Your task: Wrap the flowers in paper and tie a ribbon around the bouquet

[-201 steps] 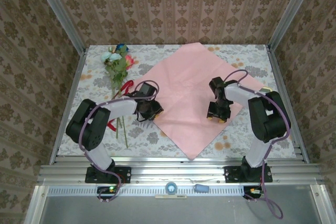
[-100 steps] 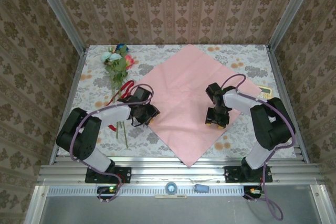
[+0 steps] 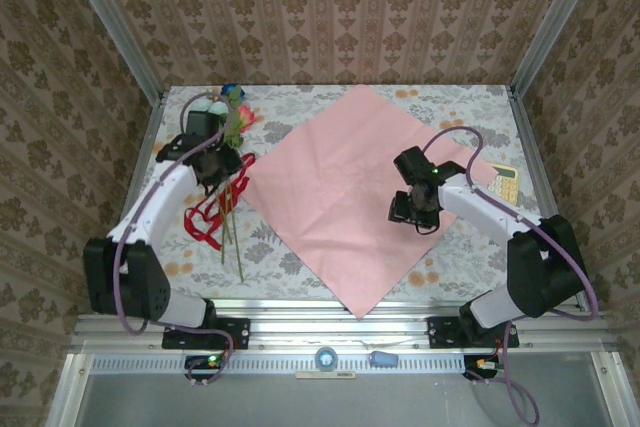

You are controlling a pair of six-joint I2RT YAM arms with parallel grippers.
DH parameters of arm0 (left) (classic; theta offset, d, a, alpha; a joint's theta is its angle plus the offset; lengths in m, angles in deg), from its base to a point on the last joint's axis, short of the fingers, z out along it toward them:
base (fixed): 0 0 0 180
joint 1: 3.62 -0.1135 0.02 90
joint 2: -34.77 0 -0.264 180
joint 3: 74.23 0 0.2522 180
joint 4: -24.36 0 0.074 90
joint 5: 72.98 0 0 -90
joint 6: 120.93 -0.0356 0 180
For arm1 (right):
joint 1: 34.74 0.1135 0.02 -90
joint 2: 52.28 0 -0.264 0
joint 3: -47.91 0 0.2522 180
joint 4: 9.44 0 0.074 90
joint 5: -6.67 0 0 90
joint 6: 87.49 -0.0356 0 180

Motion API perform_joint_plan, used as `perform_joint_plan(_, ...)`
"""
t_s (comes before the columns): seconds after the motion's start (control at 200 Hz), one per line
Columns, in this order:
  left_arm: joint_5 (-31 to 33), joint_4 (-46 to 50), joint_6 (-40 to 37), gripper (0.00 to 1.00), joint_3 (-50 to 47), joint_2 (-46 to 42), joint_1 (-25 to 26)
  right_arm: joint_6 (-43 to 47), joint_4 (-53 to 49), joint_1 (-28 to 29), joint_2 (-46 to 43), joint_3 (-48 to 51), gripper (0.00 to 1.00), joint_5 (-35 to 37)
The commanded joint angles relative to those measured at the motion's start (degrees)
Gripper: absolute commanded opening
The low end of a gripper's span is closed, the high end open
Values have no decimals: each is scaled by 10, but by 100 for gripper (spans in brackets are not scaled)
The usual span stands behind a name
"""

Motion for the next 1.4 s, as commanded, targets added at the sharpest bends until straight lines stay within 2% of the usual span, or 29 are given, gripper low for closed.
perform_joint_plan(0.0, 46, 36, -163, 28, 27, 47, -13, -1, 10, 5, 22, -8, 51, -27)
perform_joint_plan(0.18, 107, 34, -225, 35, 39, 125, -17, -23, 22, 6, 51, 7, 52, -52)
perform_joint_plan(0.395, 118, 0, -246, 35, 35, 175, -20, -25, 19, 8, 51, 10, 52, -52)
perform_joint_plan(0.69, 122, -2, -255, 26, 67, 242, -27, -20, 4, 10, 52, -1, 52, -46)
perform_joint_plan(0.77, 124, -1, -259, 21, 74, 252, -28, -19, -1, 10, 50, -4, 51, -45)
perform_joint_plan(1.04, 124, -5, -274, 0, 77, 239, -27, -18, -2, 10, 52, -8, 51, -41)
perform_joint_plan(1.395, 102, 23, -260, 0, 70, 116, -15, -21, -3, 14, 48, -14, 50, -29)
